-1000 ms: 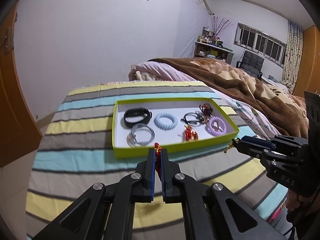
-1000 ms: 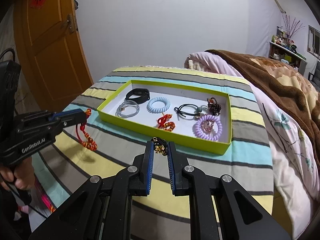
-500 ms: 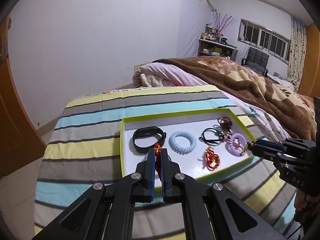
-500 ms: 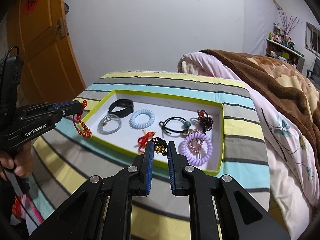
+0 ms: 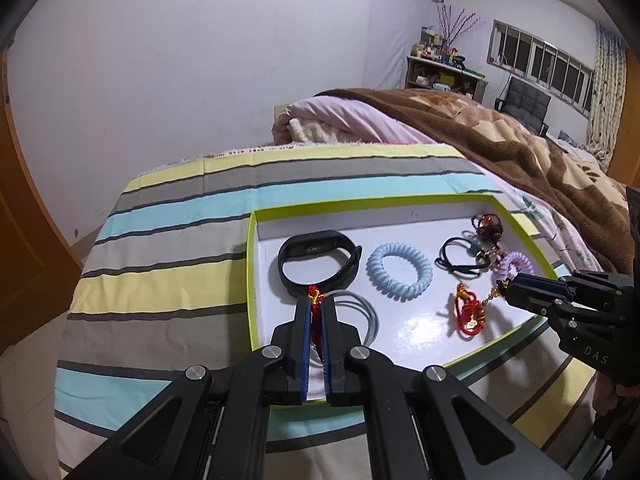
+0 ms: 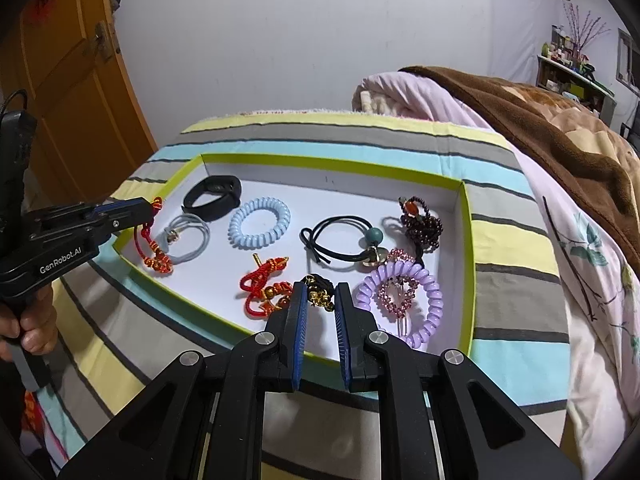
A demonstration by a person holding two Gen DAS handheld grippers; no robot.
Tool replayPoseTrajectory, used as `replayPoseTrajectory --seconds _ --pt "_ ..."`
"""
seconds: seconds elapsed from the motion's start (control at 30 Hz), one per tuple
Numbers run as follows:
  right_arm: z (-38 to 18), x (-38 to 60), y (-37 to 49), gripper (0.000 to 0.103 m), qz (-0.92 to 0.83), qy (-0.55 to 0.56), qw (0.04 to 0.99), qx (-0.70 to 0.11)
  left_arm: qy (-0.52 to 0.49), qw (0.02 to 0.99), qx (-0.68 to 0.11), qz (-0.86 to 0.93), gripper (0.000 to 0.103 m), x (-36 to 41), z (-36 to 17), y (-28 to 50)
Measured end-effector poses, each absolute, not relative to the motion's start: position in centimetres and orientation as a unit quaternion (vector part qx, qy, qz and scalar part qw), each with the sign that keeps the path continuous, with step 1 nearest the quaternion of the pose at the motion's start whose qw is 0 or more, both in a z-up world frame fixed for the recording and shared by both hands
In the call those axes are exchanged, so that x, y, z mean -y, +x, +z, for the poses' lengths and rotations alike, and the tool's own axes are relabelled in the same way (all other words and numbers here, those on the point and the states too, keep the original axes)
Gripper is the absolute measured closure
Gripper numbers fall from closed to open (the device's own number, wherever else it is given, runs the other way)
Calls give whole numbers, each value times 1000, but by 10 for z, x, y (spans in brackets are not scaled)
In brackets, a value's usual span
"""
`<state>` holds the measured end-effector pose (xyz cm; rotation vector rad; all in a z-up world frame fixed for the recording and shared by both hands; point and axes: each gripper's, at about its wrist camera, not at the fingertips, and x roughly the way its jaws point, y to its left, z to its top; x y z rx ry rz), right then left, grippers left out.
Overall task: Organize jewelry
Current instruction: 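Carry the red tassel cord and gold charm with both tools into the box, then open both tools to release the cord and charm inside the box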
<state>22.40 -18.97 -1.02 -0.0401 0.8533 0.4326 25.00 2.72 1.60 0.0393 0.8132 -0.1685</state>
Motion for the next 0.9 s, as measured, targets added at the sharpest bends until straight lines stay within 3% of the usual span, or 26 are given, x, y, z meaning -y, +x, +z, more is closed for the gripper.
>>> replayPoseTrajectory --seconds 0.9 --pt "3 190 203 83 202 -34 896 -394 9 927 -370 -68 96 -33 21 229"
